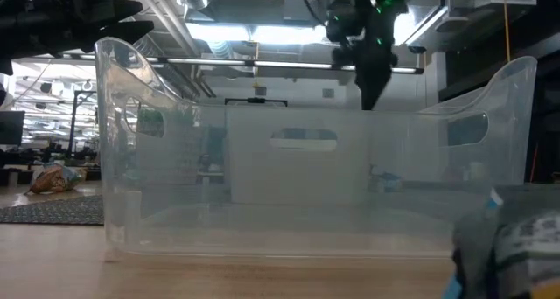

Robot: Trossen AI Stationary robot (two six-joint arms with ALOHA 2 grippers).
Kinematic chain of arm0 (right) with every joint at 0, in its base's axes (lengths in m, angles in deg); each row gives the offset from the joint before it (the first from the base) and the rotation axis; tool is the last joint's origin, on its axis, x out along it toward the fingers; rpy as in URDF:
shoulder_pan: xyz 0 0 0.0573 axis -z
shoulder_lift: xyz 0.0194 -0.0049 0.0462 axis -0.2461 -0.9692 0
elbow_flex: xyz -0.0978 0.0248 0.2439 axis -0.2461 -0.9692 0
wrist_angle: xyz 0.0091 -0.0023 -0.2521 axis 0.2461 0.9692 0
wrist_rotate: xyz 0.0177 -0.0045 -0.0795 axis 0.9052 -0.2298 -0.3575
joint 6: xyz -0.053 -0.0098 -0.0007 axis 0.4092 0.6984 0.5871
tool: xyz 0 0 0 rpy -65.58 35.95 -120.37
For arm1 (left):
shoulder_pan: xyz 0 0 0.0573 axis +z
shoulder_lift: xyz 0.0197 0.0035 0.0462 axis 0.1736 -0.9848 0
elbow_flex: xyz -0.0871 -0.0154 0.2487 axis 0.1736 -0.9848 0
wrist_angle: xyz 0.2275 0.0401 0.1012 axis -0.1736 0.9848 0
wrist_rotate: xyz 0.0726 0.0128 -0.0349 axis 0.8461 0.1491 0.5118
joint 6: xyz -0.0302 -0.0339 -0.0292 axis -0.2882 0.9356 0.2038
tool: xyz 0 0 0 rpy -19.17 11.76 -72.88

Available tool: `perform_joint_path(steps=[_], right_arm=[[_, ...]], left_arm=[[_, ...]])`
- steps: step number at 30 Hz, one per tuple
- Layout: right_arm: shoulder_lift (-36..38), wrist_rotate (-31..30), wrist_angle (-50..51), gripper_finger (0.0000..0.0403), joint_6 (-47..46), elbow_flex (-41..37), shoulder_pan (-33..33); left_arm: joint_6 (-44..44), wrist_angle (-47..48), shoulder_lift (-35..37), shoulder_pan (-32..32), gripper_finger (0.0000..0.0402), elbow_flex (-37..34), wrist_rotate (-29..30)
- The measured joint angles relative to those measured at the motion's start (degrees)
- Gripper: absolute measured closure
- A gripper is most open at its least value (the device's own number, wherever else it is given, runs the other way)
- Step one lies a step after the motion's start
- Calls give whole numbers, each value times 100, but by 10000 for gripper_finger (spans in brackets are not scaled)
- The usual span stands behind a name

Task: Pick and place Granola Bars by type
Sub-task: Put the top right orange granola bar into the white bin

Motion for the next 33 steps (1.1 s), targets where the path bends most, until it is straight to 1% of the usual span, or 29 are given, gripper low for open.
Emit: perform_joint_path(steps=[2, 4, 7, 9, 12, 17, 20, 25, 28, 30, 33], right_arm=[[160, 174, -479, 279, 233, -514, 126], [262, 506, -919, 279, 467, -977, 227], [236, 944, -1393, 279, 674, -1526, 353], [179, 838, -1589, 279, 745, -1804, 409], [114, 505, -2010, 278, 754, -2125, 451], [120, 489, -2499, 272, 934, -2280, 479], [122, 535, -2654, 242, 1068, -2280, 482], [122, 577, -2725, 156, 1112, -2280, 494], [122, 575, -2725, 113, 1365, -2301, 494], [122, 554, -2821, 99, 1512, -2383, 494], [122, 536, -3014, 94, 1660, -2572, 528]], left_arm=[[-2, 0, -1, 1, 183, -1, 0], [-1, 0, 0, 1, 184, 0, 0], [-2, 0, 0, 0, 185, 0, 0], [-2, 0, -2, 0, 184, 0, 0], [-2, 0, 0, 0, 183, 0, 0], [-1, 0, 0, 1, 185, -2, 0], [0, 0, -2, 0, 184, 0, 0], [0, 0, 0, 2, 183, 0, 0], [0, 0, 0, 1, 185, -1, 0], [0, 0, 0, 2, 184, 0, 0], [0, 1, 0, 1, 183, 0, 0]])
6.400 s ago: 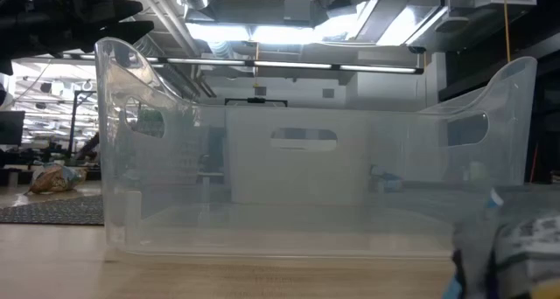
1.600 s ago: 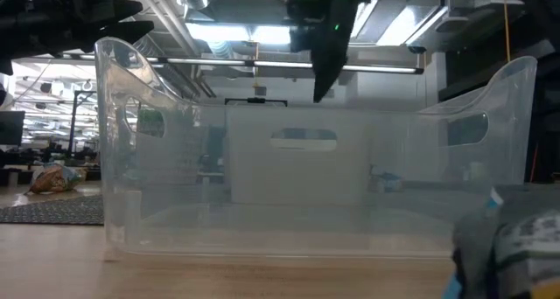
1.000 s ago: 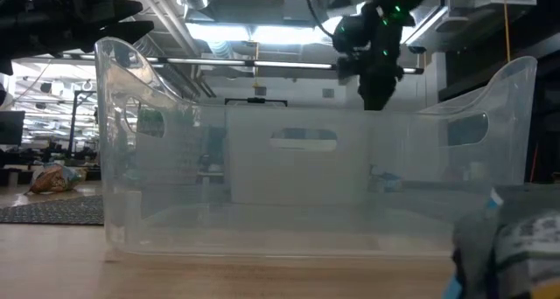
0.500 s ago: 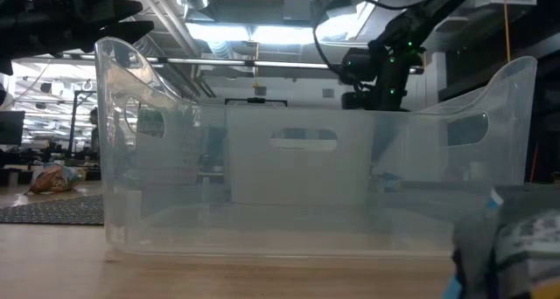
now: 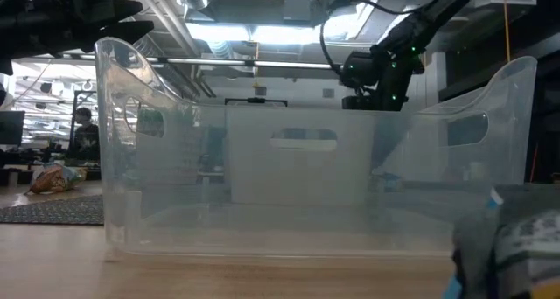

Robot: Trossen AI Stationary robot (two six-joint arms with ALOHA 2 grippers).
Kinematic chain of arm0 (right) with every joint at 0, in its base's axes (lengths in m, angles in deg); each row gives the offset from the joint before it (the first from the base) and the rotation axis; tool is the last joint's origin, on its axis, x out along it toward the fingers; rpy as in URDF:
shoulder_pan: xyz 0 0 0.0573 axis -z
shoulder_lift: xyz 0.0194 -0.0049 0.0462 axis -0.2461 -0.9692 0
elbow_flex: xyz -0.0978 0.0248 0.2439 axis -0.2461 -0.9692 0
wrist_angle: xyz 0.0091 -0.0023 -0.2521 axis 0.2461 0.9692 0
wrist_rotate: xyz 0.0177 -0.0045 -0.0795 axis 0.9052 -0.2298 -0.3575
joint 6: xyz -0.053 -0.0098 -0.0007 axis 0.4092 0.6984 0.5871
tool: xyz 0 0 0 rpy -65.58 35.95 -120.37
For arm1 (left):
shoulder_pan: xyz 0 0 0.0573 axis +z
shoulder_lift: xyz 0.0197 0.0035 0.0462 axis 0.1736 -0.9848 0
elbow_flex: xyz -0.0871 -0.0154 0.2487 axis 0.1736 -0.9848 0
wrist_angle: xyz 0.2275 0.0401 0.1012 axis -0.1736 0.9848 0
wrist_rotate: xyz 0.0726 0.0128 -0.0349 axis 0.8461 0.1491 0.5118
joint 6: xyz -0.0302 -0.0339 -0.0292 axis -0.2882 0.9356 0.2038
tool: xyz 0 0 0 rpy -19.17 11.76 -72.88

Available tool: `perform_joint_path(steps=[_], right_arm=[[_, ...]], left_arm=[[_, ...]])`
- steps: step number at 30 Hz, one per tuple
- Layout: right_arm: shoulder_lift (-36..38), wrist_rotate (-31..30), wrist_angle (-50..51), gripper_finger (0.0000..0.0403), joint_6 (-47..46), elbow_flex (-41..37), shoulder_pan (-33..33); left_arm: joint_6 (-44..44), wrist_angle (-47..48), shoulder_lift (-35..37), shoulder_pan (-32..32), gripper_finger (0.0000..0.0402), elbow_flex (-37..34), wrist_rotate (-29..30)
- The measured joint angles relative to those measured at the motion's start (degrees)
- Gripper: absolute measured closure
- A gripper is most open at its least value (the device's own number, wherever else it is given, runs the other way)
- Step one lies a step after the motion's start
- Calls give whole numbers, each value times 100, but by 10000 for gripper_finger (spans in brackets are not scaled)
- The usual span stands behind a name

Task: Pick and place Granola Bars by type
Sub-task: Put the top right orange granola bar into the white bin

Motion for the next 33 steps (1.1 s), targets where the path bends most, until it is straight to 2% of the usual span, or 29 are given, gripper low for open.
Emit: perform_joint_path(steps=[7, 17, 21, 29, 33], right_arm=[[-123, -316, -643, 120, 130, -377, 185], [-594, -175, -554, 183, 122, -343, 327], [-625, -130, -526, 223, 112, -333, 327], [-636, -174, -293, 333, 91, -116, 328], [-636, -174, -205, 362, -103, 54, 327]], left_arm=[[0, -1, 0, 1, 185, -2, 0], [0, -1, -1, 0, 185, -1, -6], [-1, -1, -1, -1, 183, 0, -7], [-1, 0, -1, 1, 184, -1, -6], [-2, 0, 0, -1, 183, 0, -4]])
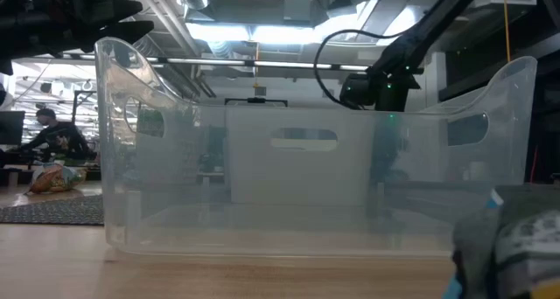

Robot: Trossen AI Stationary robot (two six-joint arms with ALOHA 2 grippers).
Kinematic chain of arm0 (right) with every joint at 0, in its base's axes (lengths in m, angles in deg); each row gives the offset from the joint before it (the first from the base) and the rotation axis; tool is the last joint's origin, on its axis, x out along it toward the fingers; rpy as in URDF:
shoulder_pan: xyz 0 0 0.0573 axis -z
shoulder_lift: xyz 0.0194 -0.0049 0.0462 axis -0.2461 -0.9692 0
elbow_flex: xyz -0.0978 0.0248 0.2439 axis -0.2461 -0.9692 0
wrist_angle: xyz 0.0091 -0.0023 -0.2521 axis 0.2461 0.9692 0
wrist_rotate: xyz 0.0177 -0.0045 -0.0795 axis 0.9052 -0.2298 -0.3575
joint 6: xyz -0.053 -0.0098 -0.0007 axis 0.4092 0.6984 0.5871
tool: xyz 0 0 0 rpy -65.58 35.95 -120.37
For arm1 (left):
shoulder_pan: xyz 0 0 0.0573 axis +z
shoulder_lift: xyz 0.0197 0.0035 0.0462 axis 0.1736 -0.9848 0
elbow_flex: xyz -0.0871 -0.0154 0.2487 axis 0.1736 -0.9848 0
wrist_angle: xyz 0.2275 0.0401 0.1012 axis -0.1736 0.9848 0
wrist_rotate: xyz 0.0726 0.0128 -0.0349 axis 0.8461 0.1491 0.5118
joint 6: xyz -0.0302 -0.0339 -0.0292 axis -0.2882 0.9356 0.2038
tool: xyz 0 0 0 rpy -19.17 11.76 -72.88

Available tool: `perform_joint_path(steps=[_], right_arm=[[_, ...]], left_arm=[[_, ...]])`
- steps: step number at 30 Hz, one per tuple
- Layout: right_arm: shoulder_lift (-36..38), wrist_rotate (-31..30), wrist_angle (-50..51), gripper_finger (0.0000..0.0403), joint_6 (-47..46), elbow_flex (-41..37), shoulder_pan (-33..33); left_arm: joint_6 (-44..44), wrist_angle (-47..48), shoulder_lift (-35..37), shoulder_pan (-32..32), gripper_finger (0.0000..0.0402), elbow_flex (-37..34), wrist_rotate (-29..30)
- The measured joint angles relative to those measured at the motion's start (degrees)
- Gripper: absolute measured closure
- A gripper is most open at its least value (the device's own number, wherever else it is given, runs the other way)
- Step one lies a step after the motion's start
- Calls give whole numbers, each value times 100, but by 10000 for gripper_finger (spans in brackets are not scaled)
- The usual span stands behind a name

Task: Pick and place Granola Bars by type
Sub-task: Put the top right orange granola bar into the white bin

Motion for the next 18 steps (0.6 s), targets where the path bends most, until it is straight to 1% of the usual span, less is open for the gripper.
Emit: perform_joint_path(steps=[6, 10, 14, 18], right_arm=[[0, 61, 548, 356, -283, 378, -2], [16, 390, 1047, 363, -609, 652, 0], [276, 792, 1353, 375, -973, 721, -2], [732, 1056, 1509, 370, -1395, 710, -8]], left_arm=[[2, 1, 0, 2, 185, 0, 0], [2, -1, -1, 1, 183, 0, 0], [2, -1, -1, 0, 185, 0, 1], [2, 0, -1, 2, 184, 0, 2]])
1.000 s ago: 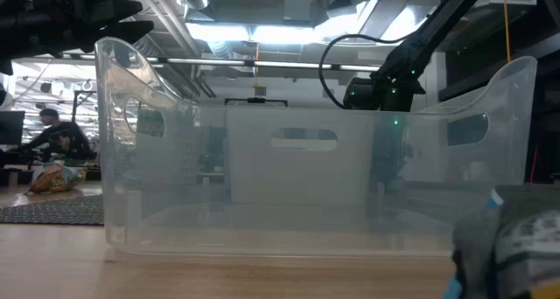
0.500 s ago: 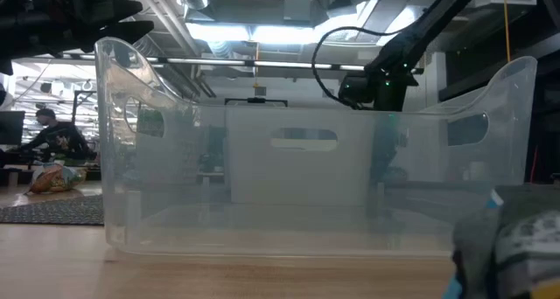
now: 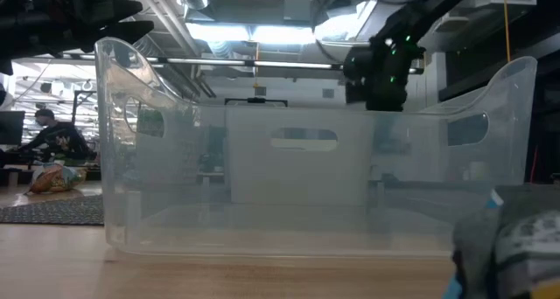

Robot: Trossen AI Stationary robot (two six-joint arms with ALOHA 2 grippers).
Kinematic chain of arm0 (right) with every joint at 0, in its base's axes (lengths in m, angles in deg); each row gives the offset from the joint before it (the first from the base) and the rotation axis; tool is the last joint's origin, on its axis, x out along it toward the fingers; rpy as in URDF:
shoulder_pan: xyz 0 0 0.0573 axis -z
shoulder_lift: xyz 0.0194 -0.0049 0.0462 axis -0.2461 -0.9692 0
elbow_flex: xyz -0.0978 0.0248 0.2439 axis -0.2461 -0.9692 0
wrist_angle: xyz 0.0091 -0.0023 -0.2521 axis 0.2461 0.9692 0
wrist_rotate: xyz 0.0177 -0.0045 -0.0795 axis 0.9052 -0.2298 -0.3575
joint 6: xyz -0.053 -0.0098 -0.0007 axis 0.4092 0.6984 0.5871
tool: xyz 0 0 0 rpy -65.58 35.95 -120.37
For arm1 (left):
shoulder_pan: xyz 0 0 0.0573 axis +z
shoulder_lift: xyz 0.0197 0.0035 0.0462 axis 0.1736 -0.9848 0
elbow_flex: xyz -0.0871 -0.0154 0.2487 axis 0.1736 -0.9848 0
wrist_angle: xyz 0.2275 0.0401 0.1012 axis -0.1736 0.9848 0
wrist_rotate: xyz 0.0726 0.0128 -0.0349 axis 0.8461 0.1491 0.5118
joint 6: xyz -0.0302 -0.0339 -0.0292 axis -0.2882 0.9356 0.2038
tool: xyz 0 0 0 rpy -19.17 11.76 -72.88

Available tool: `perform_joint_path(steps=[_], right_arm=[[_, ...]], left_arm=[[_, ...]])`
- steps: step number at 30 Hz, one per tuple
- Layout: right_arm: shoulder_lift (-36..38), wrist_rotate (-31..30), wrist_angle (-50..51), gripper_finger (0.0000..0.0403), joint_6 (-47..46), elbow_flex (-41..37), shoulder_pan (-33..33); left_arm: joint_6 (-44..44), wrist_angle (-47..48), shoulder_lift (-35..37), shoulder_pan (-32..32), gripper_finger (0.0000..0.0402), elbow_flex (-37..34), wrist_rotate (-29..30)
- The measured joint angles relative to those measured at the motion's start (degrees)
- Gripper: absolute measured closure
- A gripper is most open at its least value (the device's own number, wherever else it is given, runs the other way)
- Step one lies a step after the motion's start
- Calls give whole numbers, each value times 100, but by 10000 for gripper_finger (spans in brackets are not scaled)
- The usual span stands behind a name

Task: Pick and place Granola Bars by type
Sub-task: Put the top right orange granola bar into the white bin

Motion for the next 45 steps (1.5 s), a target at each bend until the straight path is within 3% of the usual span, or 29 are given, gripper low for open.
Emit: perform_joint_path(steps=[12, 20, 26, 30, 38, 45], right_arm=[[1705, 34, -75, 373, -936, 0, -769], [2255, 22, -594, 379, -1585, -2, -1647], [2250, -24, -1343, 370, -2124, -4, -2307], [2212, -360, -1730, 372, -2295, -4, -2678], [1914, -658, -2144, 375, -2611, 8, -3059], [982, -653, -1720, 379, -2535, 914, -3371]], left_arm=[[0, 1, 1, -2, 183, 0, 0], [-2, 1, 1, 0, 185, 0, 0], [0, 1, 1, -1, 183, 0, 0], [0, -1, 1, 0, 185, 0, 2], [0, 1, 1, -2, 184, 0, 2], [0, 1, 1, 0, 183, 0, 0]])
